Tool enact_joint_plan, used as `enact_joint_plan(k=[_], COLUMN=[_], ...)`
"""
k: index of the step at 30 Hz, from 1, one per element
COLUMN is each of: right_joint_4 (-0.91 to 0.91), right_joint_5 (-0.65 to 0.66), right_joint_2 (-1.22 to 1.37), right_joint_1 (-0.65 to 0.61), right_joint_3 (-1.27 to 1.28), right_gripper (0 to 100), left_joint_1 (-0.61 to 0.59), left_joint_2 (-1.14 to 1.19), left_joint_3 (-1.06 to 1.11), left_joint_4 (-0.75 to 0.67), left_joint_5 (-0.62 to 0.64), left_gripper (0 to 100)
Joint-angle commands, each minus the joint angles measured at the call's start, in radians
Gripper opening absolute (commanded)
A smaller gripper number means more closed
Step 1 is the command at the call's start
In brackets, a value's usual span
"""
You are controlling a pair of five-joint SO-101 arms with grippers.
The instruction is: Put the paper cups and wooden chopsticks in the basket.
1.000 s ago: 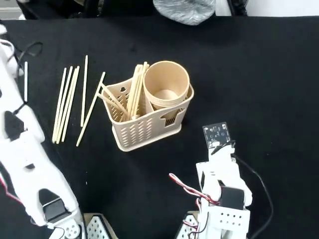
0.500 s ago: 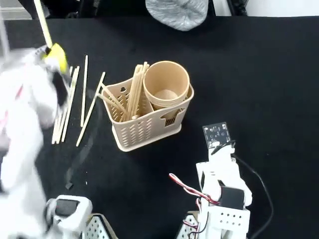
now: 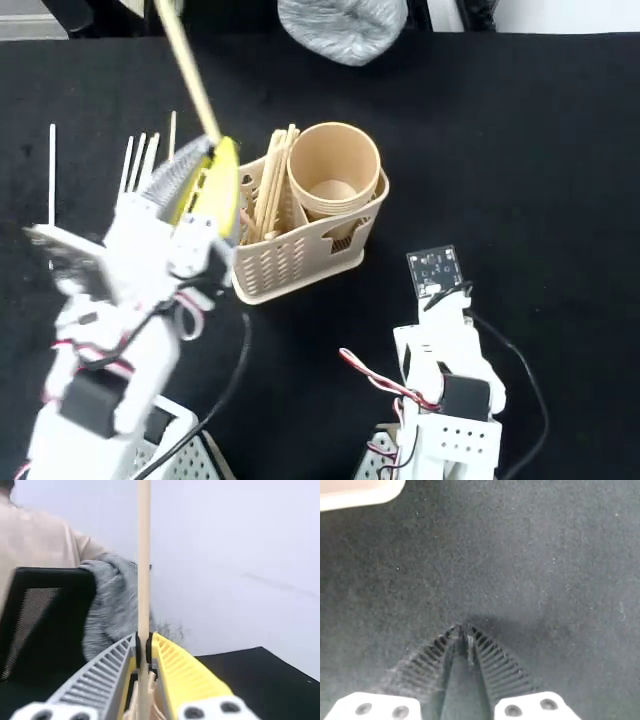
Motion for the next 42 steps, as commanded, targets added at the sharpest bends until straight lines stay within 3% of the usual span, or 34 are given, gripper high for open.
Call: enact_joint_plan(k=[1,6,9,12,23,29,33,38,42], right_joint_4=[0.005,0.005,0.005,0.005,0.005,0.005,0.005,0.005,0.005], right_joint_5=[0.006,0.006,0.006,0.006,0.006,0.006,0.006,0.006,0.006], right_joint_2=[-0.071,-0.071,-0.071,-0.071,-0.071,-0.071,-0.071,-0.071,-0.071], right_joint_1=[-0.011,-0.011,-0.011,-0.011,-0.011,-0.011,-0.011,-0.011,-0.011], right_joint_3=[-0.004,-0.004,-0.004,-0.004,-0.004,-0.004,-0.004,-0.004,-0.004], right_gripper=[1.3,1.3,1.3,1.3,1.3,1.3,1.3,1.3,1.3], left_joint_1=[0.016,-0.010,-0.004,-0.007,-0.039,-0.251,-0.414,-0.578,-0.636], left_joint_2=[-0.006,0.049,0.081,0.100,0.074,-0.040,0.044,0.255,0.393], left_joint_3=[0.194,0.225,0.234,0.200,-0.031,-0.312,-0.464,-0.449,-0.414], left_joint_4=[-0.204,-0.233,-0.212,-0.098,0.221,0.571,0.775,0.807,0.798], left_joint_5=[0.005,0.012,0.018,0.084,0.103,0.103,0.095,0.034,-0.066], left_gripper=[3,4,12,18,18,18,18,18,18])
